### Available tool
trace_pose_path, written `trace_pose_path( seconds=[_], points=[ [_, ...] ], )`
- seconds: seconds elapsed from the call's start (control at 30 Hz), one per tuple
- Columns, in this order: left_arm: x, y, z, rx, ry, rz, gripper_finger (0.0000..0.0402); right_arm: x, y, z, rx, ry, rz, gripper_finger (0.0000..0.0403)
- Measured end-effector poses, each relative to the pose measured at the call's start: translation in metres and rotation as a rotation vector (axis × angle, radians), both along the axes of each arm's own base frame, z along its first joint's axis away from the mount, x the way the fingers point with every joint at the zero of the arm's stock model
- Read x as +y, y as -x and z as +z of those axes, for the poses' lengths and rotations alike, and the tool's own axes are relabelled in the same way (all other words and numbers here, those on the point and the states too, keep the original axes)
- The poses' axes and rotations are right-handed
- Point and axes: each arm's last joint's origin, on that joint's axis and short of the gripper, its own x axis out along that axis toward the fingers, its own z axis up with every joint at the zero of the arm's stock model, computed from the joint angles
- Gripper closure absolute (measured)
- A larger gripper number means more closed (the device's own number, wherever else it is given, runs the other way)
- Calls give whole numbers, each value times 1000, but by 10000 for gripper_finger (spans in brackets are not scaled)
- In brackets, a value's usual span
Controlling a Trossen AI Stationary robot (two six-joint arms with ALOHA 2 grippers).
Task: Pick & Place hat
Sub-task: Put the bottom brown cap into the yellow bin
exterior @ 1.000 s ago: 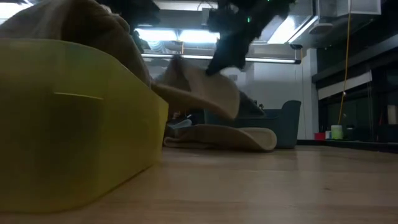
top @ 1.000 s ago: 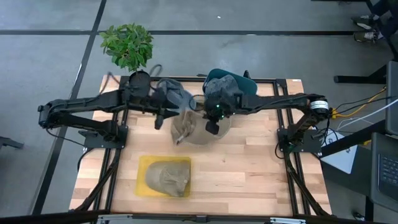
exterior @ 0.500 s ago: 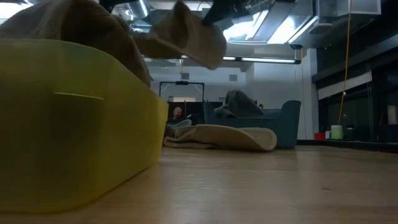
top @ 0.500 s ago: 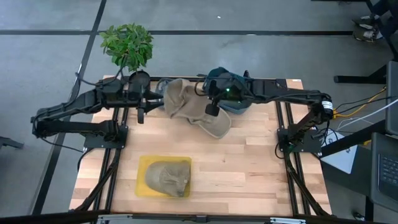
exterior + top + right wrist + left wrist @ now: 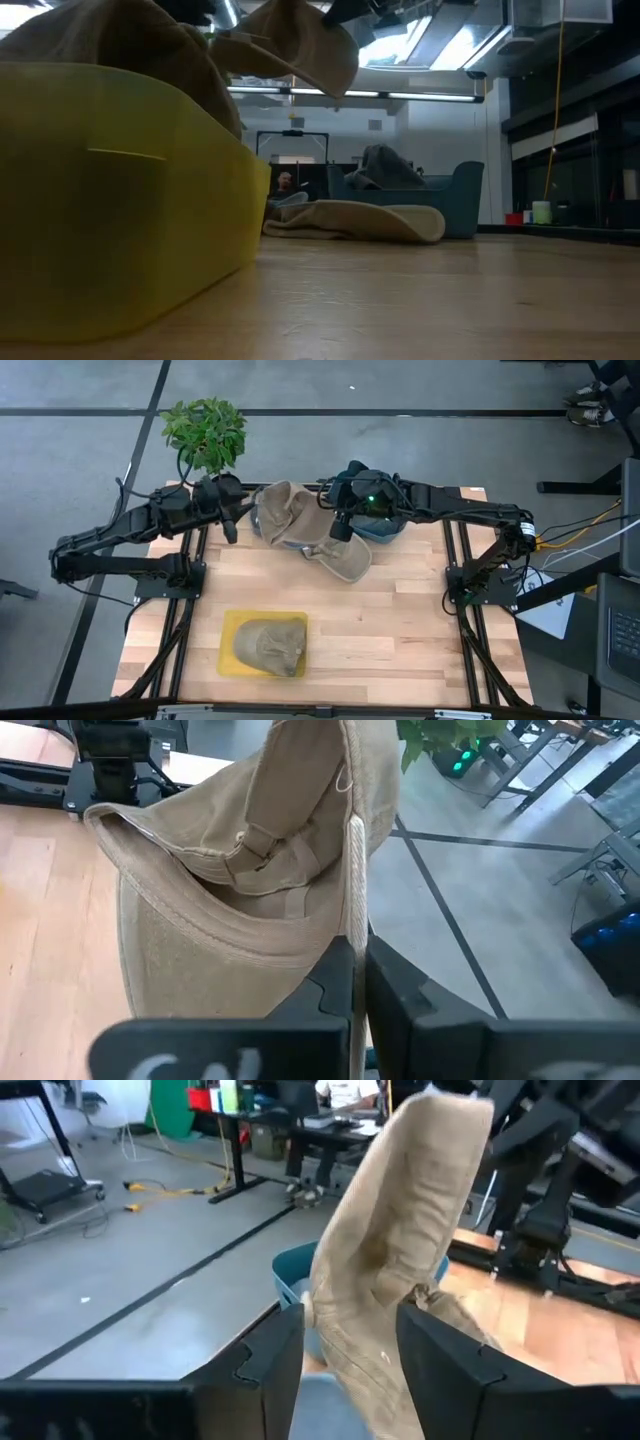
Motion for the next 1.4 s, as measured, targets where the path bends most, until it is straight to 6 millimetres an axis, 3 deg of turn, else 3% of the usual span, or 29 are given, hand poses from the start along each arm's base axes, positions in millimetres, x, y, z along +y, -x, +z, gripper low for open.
trace_pose_path(
  seconds=[0.4,0.63,0.8,1.13,1.4],
  points=[
    [7,-25,-13,88,33,4,151,1,-3,4,-49,-14,39,388],
    [12,-36,-12,108,-61,40,140,3,-5,6,-86,-38,104,387],
    [14,-40,-9,115,-133,30,185,3,-5,7,-90,-39,107,383],
    [14,-40,-6,143,-238,20,384,7,-6,6,-134,-199,177,371],
    [13,-40,-5,193,-325,-29,395,9,-5,3,-123,-313,209,369]
  ],
)
